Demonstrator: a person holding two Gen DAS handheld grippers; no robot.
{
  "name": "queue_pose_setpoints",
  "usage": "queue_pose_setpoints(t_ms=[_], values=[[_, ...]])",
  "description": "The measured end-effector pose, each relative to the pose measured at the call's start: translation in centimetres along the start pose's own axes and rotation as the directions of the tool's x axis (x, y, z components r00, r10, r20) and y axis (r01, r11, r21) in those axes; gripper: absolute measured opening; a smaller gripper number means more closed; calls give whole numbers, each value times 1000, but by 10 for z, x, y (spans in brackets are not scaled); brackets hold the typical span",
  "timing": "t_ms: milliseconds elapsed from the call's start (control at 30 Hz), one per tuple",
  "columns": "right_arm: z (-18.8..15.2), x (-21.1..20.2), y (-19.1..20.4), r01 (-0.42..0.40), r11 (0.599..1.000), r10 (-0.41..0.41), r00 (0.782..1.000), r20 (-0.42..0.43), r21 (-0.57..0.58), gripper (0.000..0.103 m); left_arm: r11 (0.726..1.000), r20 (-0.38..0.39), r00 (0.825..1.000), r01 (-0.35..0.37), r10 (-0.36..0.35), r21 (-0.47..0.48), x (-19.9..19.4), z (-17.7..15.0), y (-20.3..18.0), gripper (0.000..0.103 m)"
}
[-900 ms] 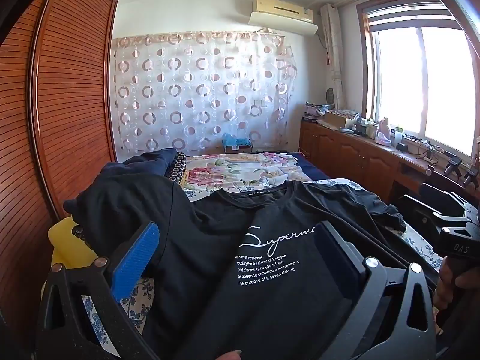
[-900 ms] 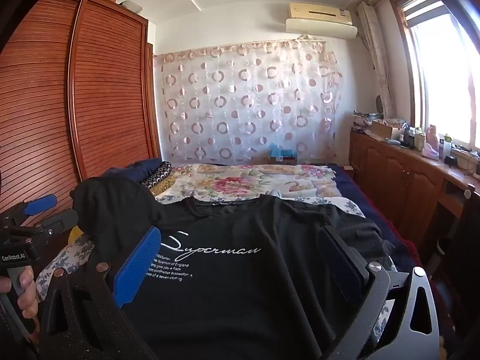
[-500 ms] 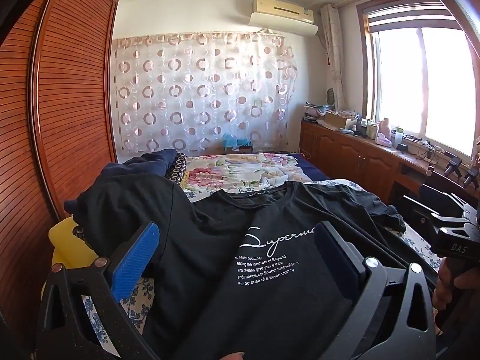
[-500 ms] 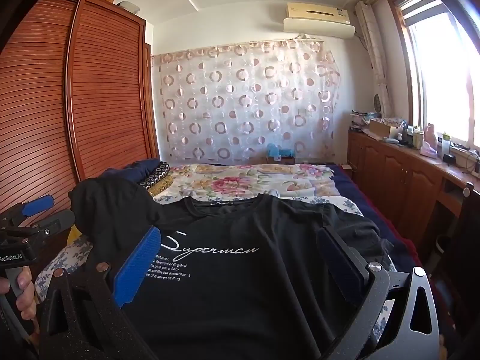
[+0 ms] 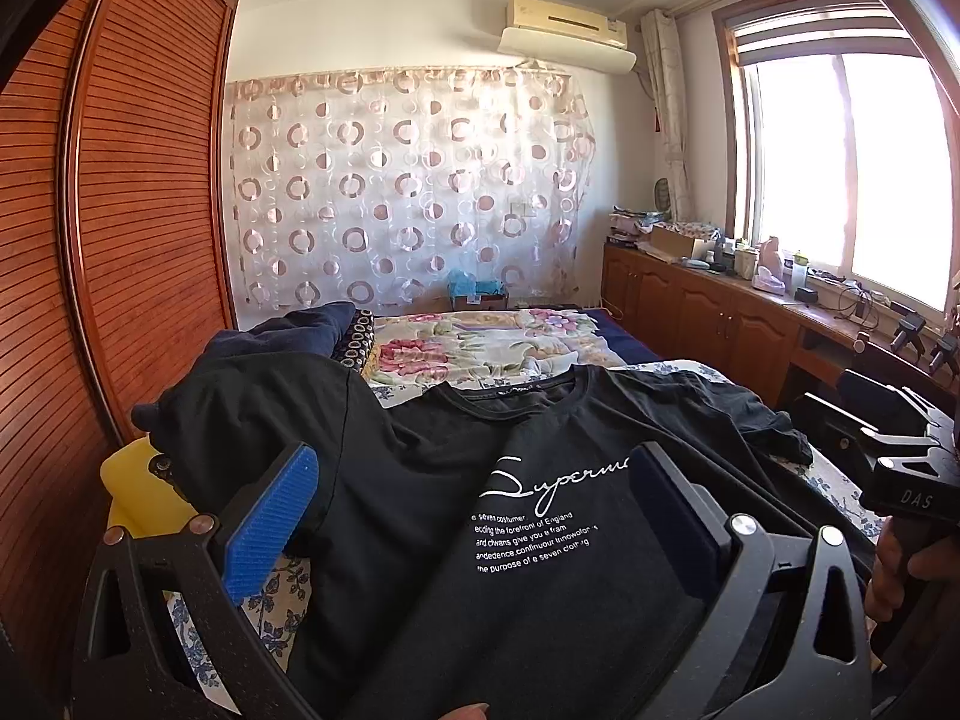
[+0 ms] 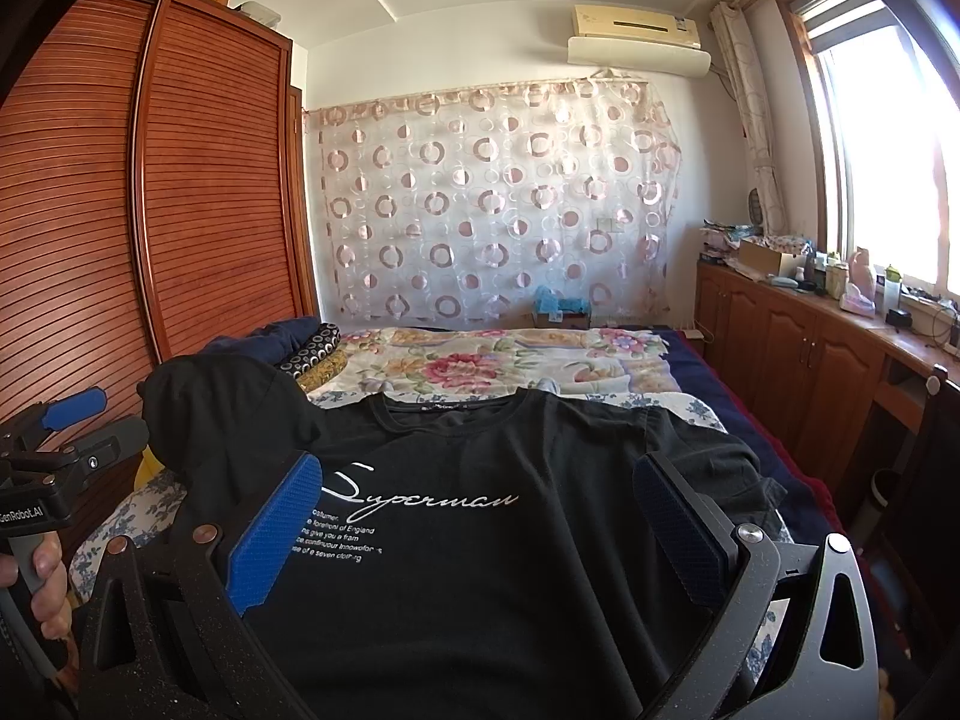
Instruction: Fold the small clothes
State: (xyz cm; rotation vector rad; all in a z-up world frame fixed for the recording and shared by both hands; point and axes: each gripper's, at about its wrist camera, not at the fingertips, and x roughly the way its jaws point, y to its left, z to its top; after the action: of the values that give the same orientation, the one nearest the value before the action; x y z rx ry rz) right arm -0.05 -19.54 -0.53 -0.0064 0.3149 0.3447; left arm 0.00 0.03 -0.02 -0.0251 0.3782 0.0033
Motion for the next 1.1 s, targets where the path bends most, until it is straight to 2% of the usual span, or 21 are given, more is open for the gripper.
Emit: queue_pose_setpoints(t_ms=[1100], values=[[-2, 4, 0, 4, 1000, -4, 1000, -5, 1, 103, 1000, 5, 1000, -2, 2, 7, 0, 0, 0, 103]])
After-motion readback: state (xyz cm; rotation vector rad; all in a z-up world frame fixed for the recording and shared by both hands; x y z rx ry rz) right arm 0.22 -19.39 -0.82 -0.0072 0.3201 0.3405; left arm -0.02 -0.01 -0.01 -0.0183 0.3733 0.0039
